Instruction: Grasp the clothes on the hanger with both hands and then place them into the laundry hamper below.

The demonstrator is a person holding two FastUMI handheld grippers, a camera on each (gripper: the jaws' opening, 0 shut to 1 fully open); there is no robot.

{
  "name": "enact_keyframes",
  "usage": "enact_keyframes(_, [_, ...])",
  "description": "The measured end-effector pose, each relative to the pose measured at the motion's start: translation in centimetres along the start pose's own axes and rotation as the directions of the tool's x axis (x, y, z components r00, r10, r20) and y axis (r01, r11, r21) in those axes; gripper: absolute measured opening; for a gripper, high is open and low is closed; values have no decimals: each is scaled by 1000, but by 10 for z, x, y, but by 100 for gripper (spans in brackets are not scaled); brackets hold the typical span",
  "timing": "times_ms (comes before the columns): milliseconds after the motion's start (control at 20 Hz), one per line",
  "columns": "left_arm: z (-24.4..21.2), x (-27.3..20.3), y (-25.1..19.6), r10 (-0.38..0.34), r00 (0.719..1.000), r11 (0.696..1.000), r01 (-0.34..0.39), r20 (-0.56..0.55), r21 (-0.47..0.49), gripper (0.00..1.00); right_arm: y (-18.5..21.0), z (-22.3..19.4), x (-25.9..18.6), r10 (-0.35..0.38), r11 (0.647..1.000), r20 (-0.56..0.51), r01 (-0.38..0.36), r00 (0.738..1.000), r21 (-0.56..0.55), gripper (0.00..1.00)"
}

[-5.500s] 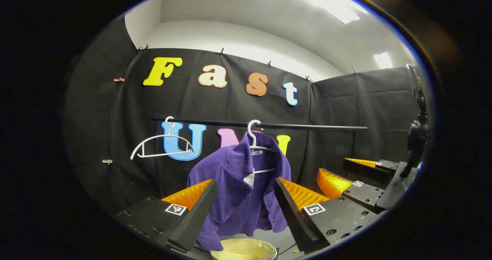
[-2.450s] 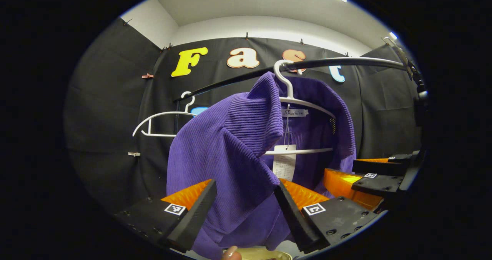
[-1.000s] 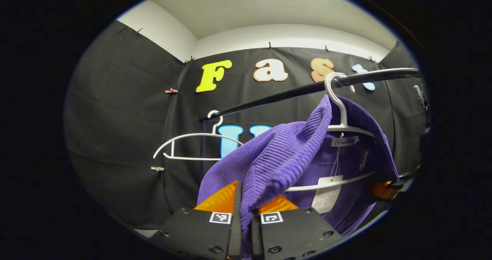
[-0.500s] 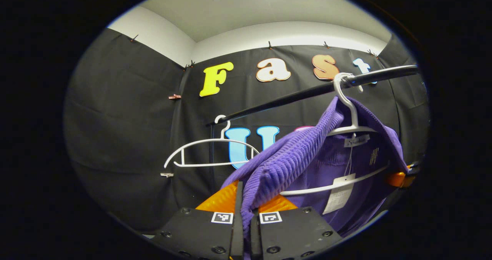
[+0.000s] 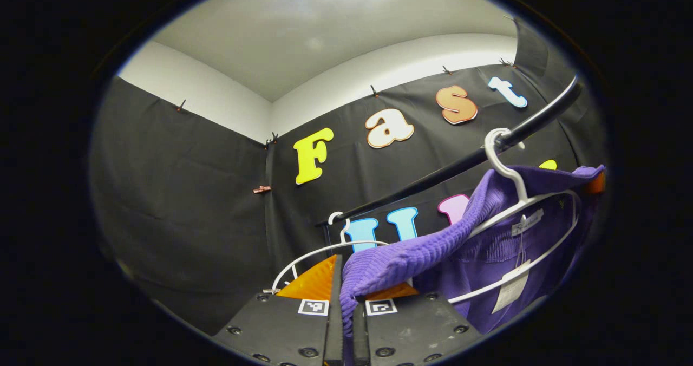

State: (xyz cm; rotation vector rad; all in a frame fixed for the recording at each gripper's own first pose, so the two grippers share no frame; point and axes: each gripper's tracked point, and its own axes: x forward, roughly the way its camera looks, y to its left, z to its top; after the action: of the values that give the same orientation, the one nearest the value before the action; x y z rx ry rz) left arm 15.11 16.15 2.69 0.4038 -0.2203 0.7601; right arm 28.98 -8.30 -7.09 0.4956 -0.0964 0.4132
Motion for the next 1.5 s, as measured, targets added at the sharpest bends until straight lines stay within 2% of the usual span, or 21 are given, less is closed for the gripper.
enact_keyframes(150, [13, 8, 15, -2, 999, 1000, 2, 33, -16, 11, 16, -7, 17, 21, 1000, -2, -21, 1000, 1, 17])
enact_keyframes(200, [19, 11, 23, 3, 999, 1000, -3, 54, -2, 11, 22, -7, 21, 35, 999, -4, -35, 999, 0, 9])
enact_keyframes(250, [21, 14, 33, 8, 998, 1000, -9, 68, 12, 11, 30, -8, 25, 52, 999, -5, -52, 999, 0, 13])
enact_keyframes(350, [18, 25, 45, 5, 998, 1000, -5, 65, 3, 11, 39, -8, 35, 76, 997, -4, -76, 997, -20, 13])
enact_keyframes(500, [-18, 46, 45, -64, 998, 996, 62, -30, -61, 11, 41, -17, 48, 77, 997, -28, -78, 997, -24, 13])
enact_keyframes(650, [-71, 54, 37, -146, 978, 978, 119, -152, -173, 11, 51, -31, 51, 94, 995, -68, -96, 993, -16, 13])
enact_keyframes(900, [-155, 39, 8, -254, 899, 902, 88, -356, -422, 11, 54, -47, 54, 107, 994, -111, -110, 988, -14, 13])
enact_keyframes(950, [-167, 32, -1, -269, 885, 898, 88, -379, -431, 11, 47, -50, 54, 87, 996, -114, -90, 990, -27, 17])
enact_keyframes(1000, [-175, 24, -11, -279, 874, 900, 94, -397, -426, 11, 36, -52, 53, 57, 996, -116, -64, 992, -56, 13])
enact_keyframes(1100, [-189, 3, -37, -309, 847, 900, 113, -433, -421, 11, 16, -57, 50, -7, 995, -127, -6, 992, -99, 13])
enact_keyframes(1150, [-194, -9, -51, -335, 829, 894, 131, -447, -428, 11, 8, -61, 48, -36, 995, -134, 22, 990, -101, 18])
enact_keyframes(1200, [-199, -21, -65, -358, 811, 887, 141, -462, -439, 11, -1, -66, 47, -64, 994, -148, 50, 987, -97, 13])
enact_keyframes(1250, [-203, -33, -79, -384, 792, 878, 155, -474, -453, 10, -12, -72, 42, -93, 992, -166, 77, 982, -100, 9])
enact_keyframes(1300, [-205, -45, -94, -415, 769, 868, 174, -487, -465, 11, -23, -80, 38, -123, 988, -187, 103, 975, -115, 13])
enact_keyframes(1400, [-212, -64, -118, -468, 723, 851, 213, -509, -480, 11, -43, -100, 24, -182, 978, -238, 151, 954, -145, 13])
enact_keyframes(1500, [-218, -84, -134, -500, 686, 841, 237, -529, -487, 10, -47, -120, 10, -202, 976, -287, 167, 936, -143, 13])
